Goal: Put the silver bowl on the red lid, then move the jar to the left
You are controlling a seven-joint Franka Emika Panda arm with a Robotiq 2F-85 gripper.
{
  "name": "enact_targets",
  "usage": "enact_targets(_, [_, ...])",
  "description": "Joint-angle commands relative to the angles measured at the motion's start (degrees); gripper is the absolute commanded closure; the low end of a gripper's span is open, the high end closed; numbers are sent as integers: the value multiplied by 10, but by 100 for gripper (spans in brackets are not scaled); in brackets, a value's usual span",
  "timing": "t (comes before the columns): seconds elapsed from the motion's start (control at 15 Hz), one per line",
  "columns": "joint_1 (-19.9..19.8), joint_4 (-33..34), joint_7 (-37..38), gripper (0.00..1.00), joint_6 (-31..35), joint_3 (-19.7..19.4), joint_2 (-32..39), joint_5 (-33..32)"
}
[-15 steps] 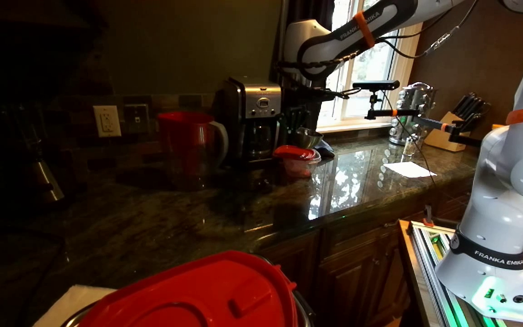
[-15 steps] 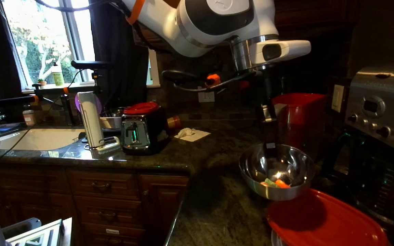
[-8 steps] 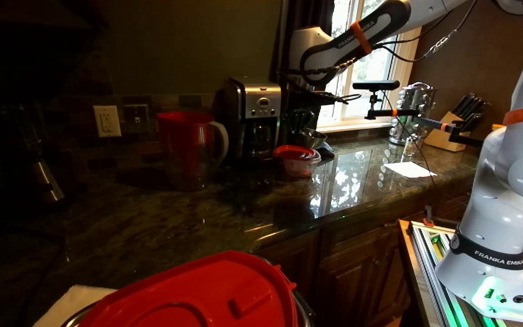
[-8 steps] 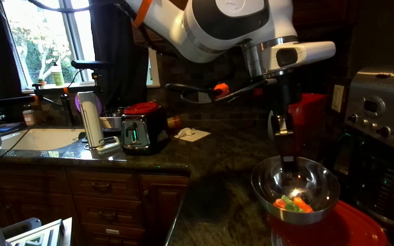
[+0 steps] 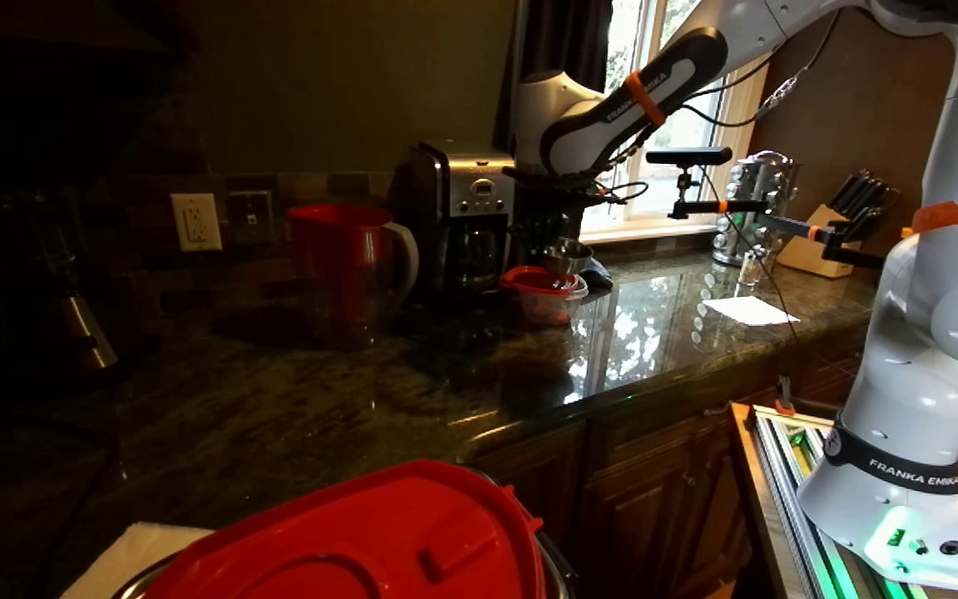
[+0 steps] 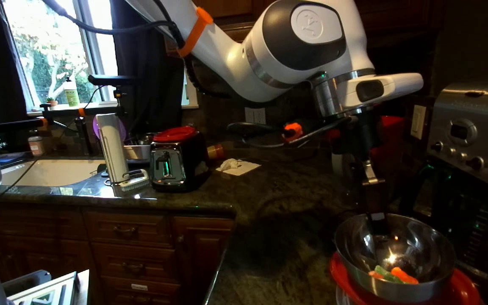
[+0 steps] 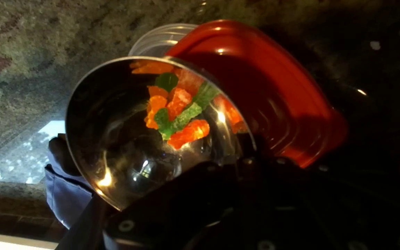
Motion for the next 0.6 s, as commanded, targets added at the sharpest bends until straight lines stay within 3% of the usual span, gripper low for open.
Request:
enact_targets(0.0, [12,16,-23,99,-9,-8,19,-15])
enact_targets(0.07, [14,18,-31,99,-10,-8,22,-14])
enact_targets(0.13, [15,19,-40,71,-11,-8,24,-13])
enact_targets(0.27, [17,21,-52,64,-11,-10,29,-12])
enact_targets(0.53, [21,19,-53,33,-15,-13,23,-22])
